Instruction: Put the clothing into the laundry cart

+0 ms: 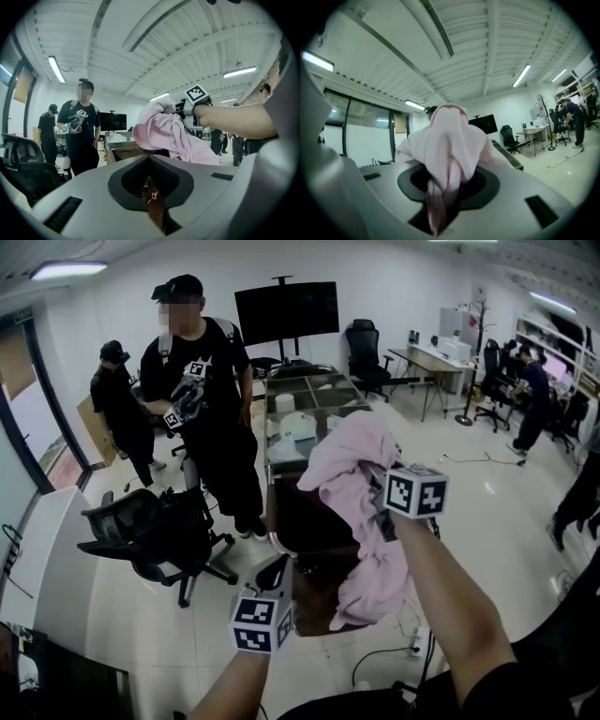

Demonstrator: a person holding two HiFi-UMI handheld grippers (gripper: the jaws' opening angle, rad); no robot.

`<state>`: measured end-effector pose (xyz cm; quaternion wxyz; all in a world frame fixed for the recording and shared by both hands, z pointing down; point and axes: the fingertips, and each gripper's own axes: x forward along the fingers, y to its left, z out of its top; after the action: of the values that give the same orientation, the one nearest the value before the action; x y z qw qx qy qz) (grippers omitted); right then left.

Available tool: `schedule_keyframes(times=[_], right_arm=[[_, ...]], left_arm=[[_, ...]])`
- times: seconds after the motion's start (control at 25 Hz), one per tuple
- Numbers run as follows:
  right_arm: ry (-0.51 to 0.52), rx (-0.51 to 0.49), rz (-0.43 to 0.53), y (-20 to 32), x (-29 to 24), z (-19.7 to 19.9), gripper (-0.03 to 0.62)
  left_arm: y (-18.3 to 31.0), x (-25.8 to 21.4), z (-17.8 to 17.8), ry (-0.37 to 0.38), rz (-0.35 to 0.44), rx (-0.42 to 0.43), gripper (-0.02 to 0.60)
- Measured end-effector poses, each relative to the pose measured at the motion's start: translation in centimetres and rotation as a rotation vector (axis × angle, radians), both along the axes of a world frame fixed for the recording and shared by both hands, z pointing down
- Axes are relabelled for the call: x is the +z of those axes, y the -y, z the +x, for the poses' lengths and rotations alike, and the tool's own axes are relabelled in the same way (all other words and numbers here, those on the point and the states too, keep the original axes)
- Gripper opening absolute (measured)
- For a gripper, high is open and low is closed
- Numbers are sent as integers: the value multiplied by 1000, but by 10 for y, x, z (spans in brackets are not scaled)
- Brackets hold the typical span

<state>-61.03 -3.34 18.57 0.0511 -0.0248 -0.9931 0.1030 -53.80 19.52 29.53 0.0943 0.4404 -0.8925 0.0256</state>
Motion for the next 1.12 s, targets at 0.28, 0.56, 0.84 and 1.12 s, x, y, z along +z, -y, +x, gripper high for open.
schedule_keyframes(times=[0.28,0.56,0.84,1.12], right_arm=[[-203,4,67,17,64,-40,229],[-222,-51,109,13,77,-42,295],[-151,-67,105,23,56,-29,295],[-111,-92,56,29,46,2,261]], left_arm=[[7,4,-9,0,-14,-51,0],[17,10,-4,-8,-20,-65,0],[36,7,-3,-3,-11,-63,0],[53,2,-4,-8,3,-46,0]])
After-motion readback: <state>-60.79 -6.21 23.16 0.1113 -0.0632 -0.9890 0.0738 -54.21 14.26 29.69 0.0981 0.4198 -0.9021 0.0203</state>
